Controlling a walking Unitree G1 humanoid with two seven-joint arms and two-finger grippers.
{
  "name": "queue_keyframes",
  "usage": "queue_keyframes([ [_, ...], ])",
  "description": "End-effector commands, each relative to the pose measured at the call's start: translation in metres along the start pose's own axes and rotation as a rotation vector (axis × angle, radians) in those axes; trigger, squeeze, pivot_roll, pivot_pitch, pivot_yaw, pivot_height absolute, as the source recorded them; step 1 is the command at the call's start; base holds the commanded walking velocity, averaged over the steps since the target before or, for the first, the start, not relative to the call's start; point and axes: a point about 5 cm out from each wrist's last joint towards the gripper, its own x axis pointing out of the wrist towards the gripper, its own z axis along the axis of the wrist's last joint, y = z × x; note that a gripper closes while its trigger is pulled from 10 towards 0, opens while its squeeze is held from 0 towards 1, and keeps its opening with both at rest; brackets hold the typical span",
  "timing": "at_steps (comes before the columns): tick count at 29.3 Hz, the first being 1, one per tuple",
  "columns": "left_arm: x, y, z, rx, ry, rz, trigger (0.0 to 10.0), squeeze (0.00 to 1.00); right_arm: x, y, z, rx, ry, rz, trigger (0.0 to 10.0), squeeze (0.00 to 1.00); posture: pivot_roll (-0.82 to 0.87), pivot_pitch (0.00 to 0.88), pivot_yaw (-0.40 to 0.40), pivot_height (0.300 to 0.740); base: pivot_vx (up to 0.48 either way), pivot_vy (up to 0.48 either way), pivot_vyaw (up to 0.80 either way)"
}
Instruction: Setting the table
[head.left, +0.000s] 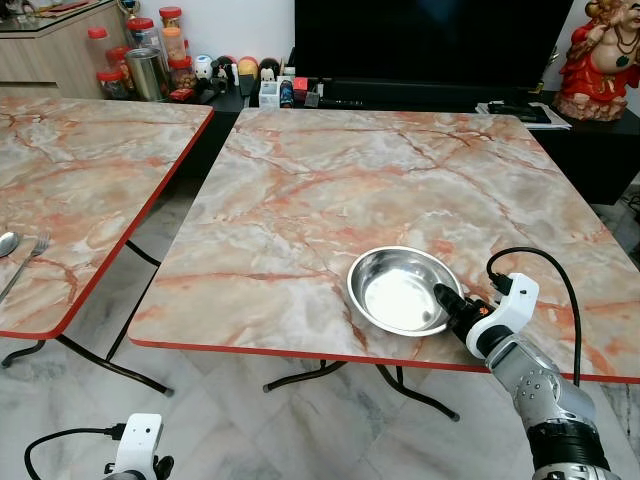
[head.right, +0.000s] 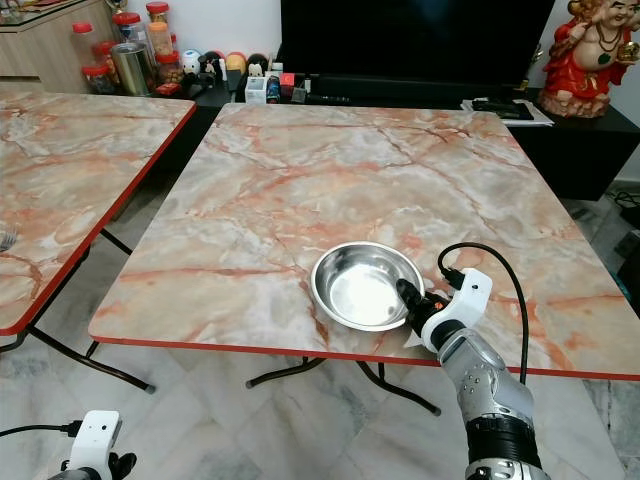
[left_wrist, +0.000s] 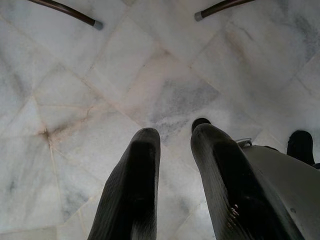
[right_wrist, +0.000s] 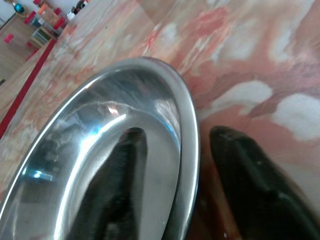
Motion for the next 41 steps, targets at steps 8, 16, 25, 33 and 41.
queue_keyframes([
  [8,-0.001,0.004,-0.003,-0.002,0.016,0.010,10.0,0.00,0.002,0.005,0.015,-0.010,-0.063,0.008,10.0,0.85,-0.02,0.000,-0.030,0.736,0.000,0.000,0.00],
  [16,-0.001,0.004,-0.003,-0.001,0.017,0.008,10.0,0.00,-0.001,0.003,0.023,-0.002,-0.103,0.001,10.0,0.00,-0.02,0.000,-0.029,0.736,0.000,0.000,0.00],
  [25,-0.001,0.003,-0.003,-0.002,0.017,0.006,10.0,0.00,-0.006,0.001,0.036,-0.014,-0.153,0.000,10.0,0.00,-0.02,0.000,-0.029,0.736,0.000,0.000,0.00],
  [33,-0.001,0.003,-0.002,-0.004,0.015,0.005,10.0,0.00,-0.011,0.003,0.050,-0.011,-0.237,0.006,10.0,0.00,-0.03,0.000,-0.028,0.736,0.000,0.000,0.00],
  [41,-0.001,0.003,-0.001,-0.008,0.008,-0.001,10.0,0.00,-0.021,0.004,0.067,-0.025,-0.352,-0.006,10.0,0.00,-0.03,0.000,-0.023,0.736,0.000,0.000,0.00],
])
